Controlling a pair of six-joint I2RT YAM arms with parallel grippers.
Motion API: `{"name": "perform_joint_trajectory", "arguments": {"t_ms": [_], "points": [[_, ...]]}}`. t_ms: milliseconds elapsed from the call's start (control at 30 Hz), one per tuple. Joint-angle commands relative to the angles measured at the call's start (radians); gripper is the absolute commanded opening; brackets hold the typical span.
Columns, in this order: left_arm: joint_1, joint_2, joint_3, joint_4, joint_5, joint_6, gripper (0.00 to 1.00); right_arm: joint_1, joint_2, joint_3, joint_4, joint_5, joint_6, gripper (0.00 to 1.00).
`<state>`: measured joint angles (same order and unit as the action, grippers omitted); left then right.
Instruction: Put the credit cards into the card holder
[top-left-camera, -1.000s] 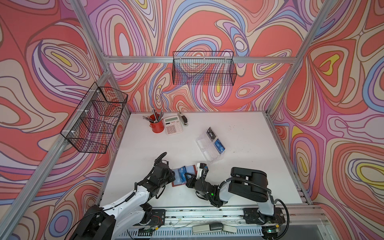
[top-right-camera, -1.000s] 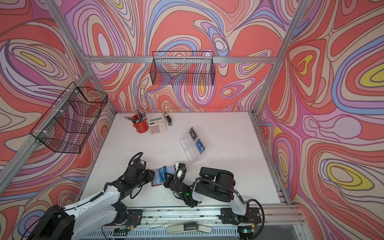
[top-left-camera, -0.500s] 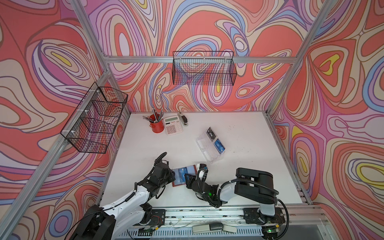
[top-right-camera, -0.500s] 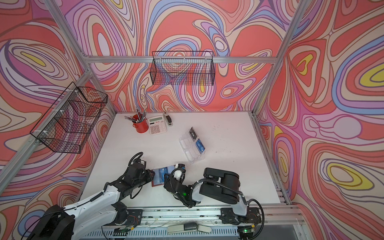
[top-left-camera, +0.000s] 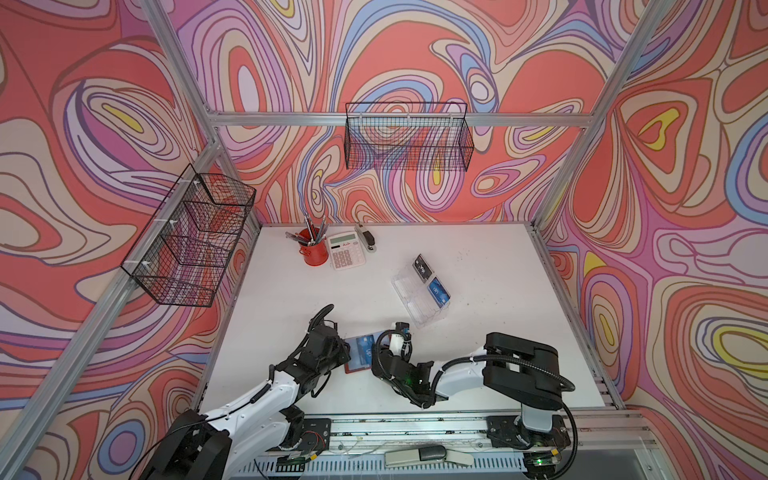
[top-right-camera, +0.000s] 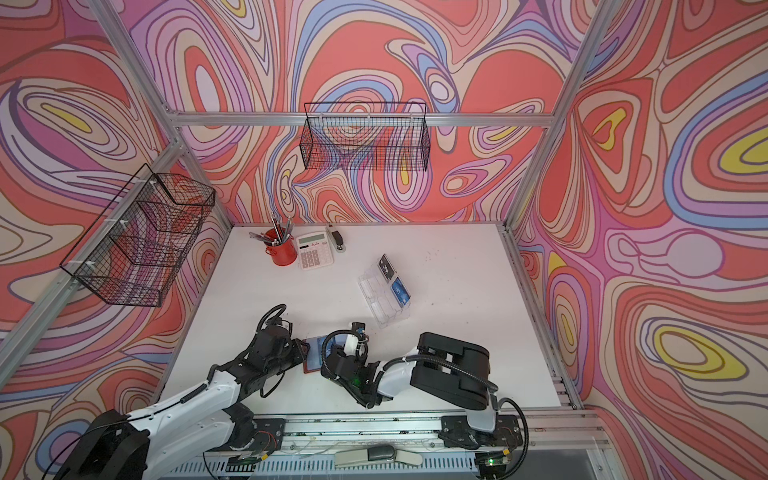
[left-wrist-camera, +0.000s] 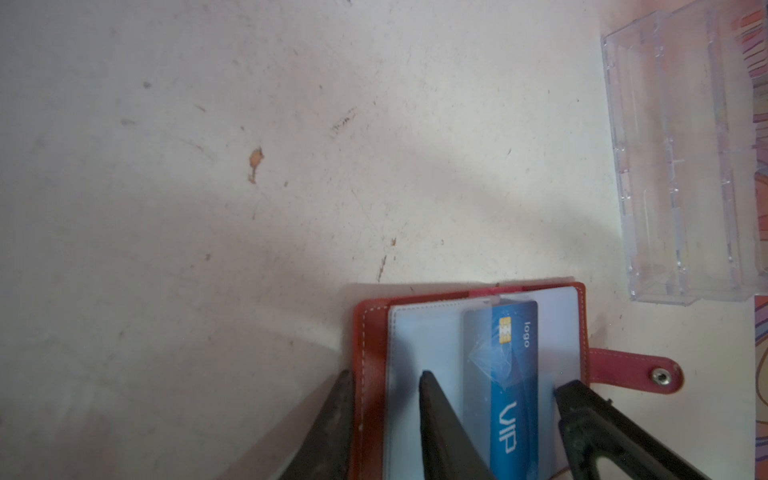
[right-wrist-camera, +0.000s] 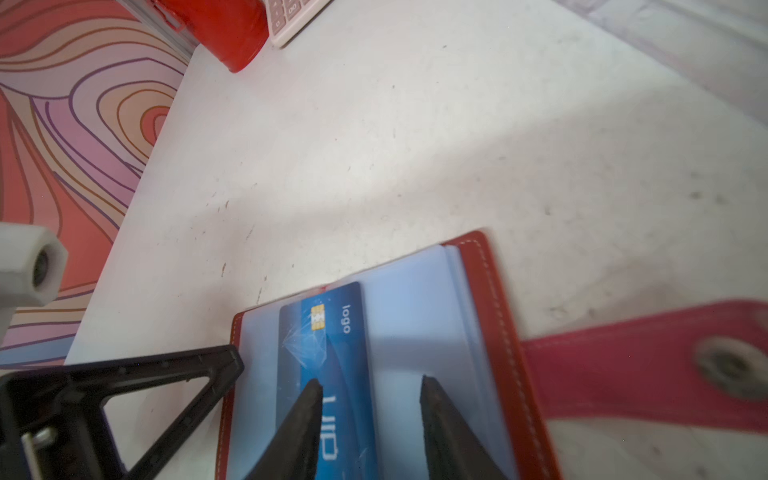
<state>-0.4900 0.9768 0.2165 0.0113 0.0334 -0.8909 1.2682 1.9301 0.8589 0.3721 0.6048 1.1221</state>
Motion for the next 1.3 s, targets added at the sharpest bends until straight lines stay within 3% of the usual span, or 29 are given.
{"name": "perform_joint_trajectory", "arguments": {"t_ms": [0,333,733,833,1033,1267], "points": [[0.004,0.005,0.017,-0.042,0.008,0.002,0.30,-0.003,0.073,0.067,-0.070,-0.077,-0.047,0.39],[0.003,0.016,0.012,-0.022,0.019,0.000,0.30,-0.001,0.115,0.098,0.069,-0.184,-0.106,0.30],[0.003,0.026,0.020,-0.026,0.027,0.003,0.30,0.017,0.100,0.040,0.205,-0.218,-0.027,0.28],[0.003,0.020,0.018,-0.029,0.021,0.003,0.30,0.017,0.064,0.029,0.171,-0.198,-0.039,0.29],[0.003,-0.016,0.029,-0.075,0.002,0.012,0.30,0.015,-0.101,-0.041,0.008,-0.051,-0.051,0.38],[0.003,-0.151,-0.002,-0.114,-0.044,0.013,0.33,0.006,-0.234,-0.159,-0.073,0.041,0.008,0.48]]}}
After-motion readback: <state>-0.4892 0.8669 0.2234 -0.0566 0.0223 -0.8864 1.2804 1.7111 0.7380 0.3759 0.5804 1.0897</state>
